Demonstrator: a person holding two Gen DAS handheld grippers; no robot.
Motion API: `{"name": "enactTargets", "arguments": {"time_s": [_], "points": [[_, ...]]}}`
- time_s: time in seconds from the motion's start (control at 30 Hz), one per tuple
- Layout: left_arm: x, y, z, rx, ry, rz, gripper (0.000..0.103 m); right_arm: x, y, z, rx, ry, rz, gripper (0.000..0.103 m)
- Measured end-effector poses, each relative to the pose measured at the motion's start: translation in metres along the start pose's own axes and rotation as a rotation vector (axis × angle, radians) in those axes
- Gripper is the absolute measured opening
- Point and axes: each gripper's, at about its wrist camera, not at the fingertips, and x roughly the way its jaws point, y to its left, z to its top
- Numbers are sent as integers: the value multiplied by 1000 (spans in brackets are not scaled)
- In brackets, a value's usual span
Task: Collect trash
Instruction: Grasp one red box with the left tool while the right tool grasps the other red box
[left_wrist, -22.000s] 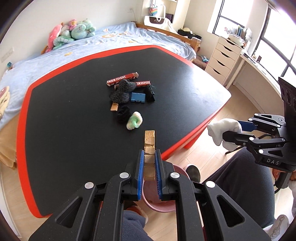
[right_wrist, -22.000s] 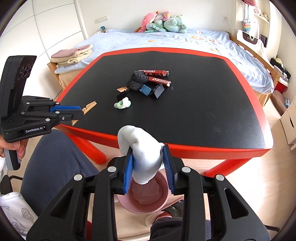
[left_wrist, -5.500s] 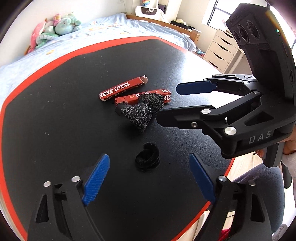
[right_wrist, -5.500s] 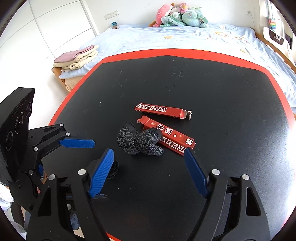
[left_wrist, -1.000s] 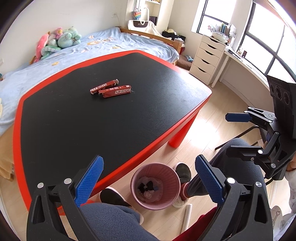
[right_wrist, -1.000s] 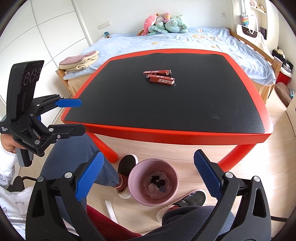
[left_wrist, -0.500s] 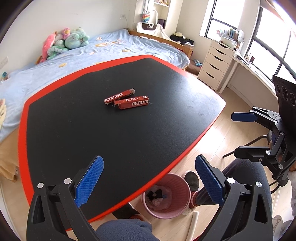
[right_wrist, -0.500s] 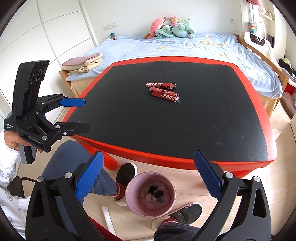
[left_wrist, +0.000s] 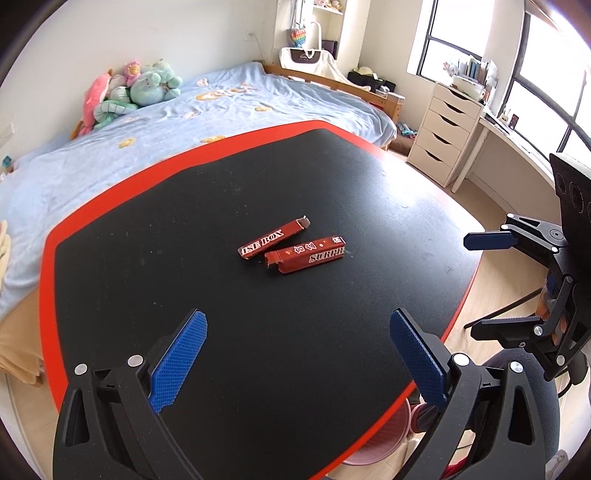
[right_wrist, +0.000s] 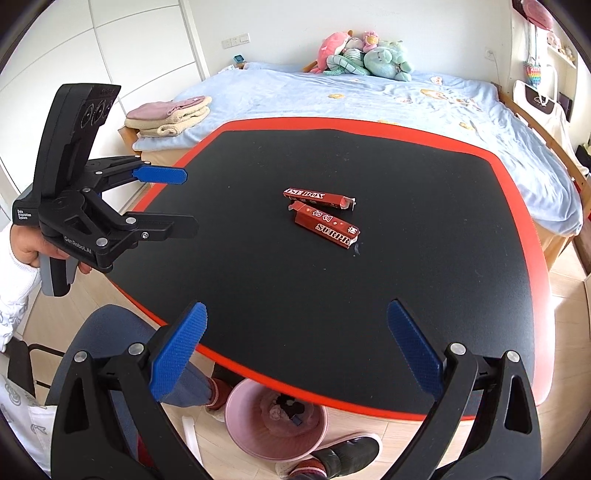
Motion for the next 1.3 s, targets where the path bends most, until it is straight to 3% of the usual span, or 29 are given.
{"name": "enactTargets", "arguments": {"time_s": [0.6,0.97,1.3], "points": [[90,40,46,63,90,1,95,87,-37,45,-91,72,46,97],[129,42,57,115,137,3,95,111,-52,49,-92,92,55,97],[141,48,55,111,146,14,95,128,-47,57,-147,88,64,97]]}}
